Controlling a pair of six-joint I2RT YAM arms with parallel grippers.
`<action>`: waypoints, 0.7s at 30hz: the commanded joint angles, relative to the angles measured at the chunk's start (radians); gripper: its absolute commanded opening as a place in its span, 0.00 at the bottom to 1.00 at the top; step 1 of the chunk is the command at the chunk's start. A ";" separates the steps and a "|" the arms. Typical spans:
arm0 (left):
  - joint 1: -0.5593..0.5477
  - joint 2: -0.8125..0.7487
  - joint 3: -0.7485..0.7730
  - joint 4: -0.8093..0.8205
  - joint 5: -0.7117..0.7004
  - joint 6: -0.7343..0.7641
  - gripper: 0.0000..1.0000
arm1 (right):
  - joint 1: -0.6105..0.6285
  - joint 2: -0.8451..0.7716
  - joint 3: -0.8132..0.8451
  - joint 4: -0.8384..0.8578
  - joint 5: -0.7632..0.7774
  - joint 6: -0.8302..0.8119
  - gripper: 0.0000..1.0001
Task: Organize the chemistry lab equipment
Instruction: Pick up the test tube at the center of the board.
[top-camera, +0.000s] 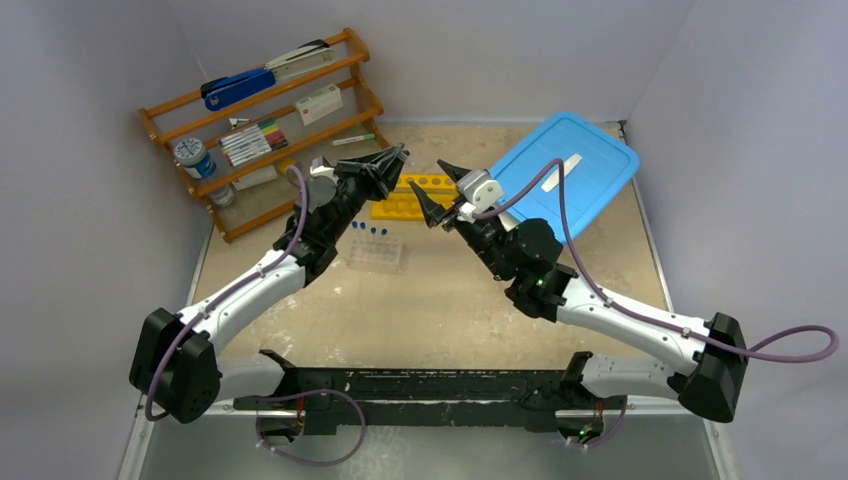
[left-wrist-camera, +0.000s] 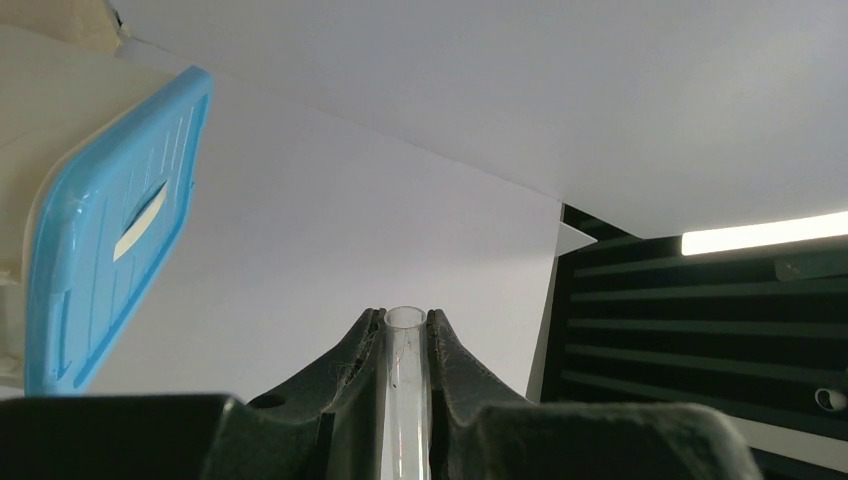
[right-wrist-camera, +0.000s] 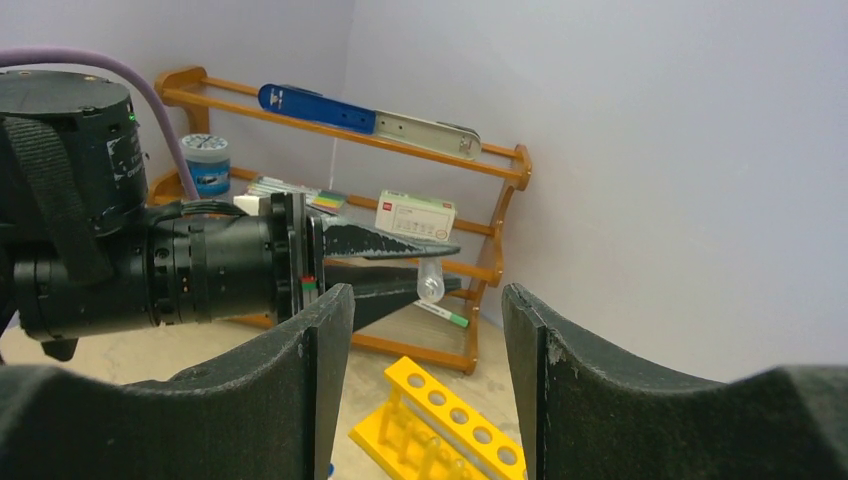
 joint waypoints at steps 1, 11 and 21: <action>-0.030 -0.044 0.009 0.010 -0.027 0.015 0.00 | 0.007 0.040 0.088 0.085 0.023 -0.028 0.59; -0.051 -0.083 0.006 0.008 -0.006 0.017 0.00 | 0.006 0.123 0.151 0.123 0.052 -0.053 0.56; -0.049 -0.100 -0.003 0.043 0.005 -0.008 0.00 | 0.006 0.126 0.138 0.128 0.096 -0.065 0.53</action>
